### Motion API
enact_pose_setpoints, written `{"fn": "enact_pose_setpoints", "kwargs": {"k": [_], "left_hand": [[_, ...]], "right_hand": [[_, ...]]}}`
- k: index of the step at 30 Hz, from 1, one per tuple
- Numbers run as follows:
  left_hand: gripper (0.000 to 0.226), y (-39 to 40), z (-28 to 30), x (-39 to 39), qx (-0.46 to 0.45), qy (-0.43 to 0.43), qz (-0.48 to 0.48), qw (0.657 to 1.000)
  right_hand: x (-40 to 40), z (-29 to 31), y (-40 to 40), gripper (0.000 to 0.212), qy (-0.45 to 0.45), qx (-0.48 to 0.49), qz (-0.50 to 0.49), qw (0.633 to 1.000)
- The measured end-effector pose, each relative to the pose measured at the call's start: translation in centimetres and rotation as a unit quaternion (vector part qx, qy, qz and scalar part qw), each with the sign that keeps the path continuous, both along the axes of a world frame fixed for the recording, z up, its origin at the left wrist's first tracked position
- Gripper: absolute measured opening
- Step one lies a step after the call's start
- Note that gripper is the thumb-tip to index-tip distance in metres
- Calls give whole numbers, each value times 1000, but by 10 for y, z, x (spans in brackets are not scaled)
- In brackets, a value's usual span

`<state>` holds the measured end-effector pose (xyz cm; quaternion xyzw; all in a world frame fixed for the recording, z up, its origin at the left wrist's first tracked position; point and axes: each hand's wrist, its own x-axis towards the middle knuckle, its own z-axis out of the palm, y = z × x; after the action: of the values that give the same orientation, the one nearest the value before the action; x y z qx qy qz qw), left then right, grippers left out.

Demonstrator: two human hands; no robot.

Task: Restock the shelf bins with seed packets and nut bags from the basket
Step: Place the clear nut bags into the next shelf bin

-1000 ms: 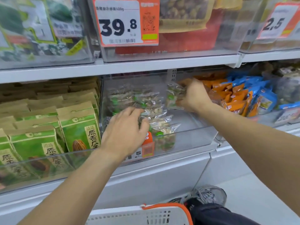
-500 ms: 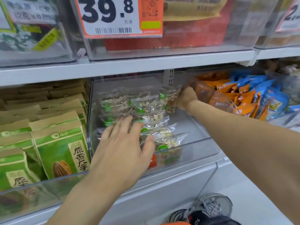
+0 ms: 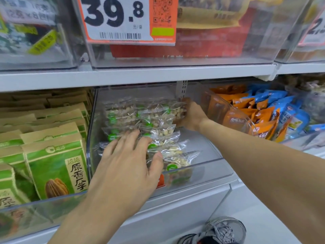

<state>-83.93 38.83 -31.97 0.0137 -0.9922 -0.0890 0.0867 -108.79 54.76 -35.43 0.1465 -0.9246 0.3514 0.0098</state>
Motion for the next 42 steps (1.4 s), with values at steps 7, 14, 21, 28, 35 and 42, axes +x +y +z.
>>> {"fn": "enact_pose_setpoints", "kwargs": {"k": [7,14,21,28,35,42], "left_hand": [[70,4,3,1,-13,-15,7,1000],[71,5,5,5,-3,-2,7,1000],[68,4,5,4,-4,-4,6,1000],[53,6,7,6,24,90,-3,996],[12,9,8,69,227,373,-77,896],[17,-7,-153,183,268,7,12,963]], "right_hand": [[-1,-5,-7,58,-11,-55,33,998],[-7,-11,-1,35,-64,-30,6,997],[-8,-12,1,40,-114,-59,-27,991],[46,37,30,36,-40,-20,-79,996],[217,67,38,23,90,-212,-8,973],[343,-44,3,27,-98,-214,56,970]]}}
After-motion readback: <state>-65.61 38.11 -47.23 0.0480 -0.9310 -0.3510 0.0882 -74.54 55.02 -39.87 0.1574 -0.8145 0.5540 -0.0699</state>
